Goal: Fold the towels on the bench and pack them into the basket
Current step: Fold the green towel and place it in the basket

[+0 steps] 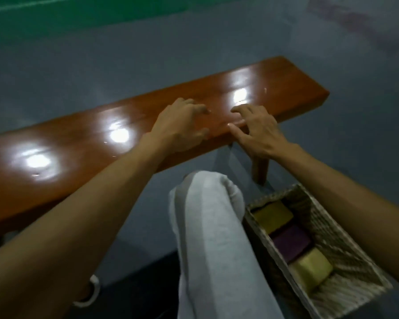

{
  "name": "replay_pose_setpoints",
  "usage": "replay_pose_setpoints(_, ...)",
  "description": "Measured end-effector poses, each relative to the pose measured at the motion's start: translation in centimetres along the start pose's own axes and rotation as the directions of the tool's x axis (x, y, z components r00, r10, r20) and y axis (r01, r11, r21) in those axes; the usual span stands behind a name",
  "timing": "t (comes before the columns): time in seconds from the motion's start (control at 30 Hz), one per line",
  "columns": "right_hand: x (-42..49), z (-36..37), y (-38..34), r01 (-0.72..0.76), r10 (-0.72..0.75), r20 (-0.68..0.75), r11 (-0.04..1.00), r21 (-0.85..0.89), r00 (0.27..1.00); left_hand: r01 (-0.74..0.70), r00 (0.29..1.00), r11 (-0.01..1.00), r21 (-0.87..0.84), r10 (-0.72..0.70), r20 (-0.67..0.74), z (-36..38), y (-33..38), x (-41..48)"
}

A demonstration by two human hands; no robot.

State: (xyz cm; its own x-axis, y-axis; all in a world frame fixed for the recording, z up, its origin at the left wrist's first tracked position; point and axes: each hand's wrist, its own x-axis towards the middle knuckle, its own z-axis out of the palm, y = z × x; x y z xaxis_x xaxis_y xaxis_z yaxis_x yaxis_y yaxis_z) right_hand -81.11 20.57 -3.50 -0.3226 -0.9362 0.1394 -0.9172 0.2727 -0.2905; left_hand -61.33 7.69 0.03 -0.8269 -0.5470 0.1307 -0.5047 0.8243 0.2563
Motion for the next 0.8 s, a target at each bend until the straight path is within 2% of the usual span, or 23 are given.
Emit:
replay_pose_setpoints(0.27,6.4,2.9,-13.5,0.209,-0.219,0.143,0.975,0.079,0.965,0.233,0.969,0.972,0.003,-0.232,-0.084,-4.0,-11.0,-8.3)
replay_pose_setpoints(0.47,7.6,5.1,-23.0,0.354,-0.36,0.155,0.933,0.065,0.92,0.391,0.911,0.919,-0.048,-0.394,-0.124,-5.7,-17.6,-15.5)
replay_pose_setpoints(0.63,7.5,8.4,-30.0,0.446,-0.457,0.201,0.89,0.097,0.867,0.519,0.84,0.854,-0.034,-0.517,-0.163,-7.1,-22.4,-22.1)
replay_pose_setpoints(0.8,7.6,12.7,-37.4,0.533,-0.547,0.234,0.837,0.124,0.804,0.627,0.744,0.778,-0.035,-0.612,-0.268,-8.4,-26.3,-29.3)
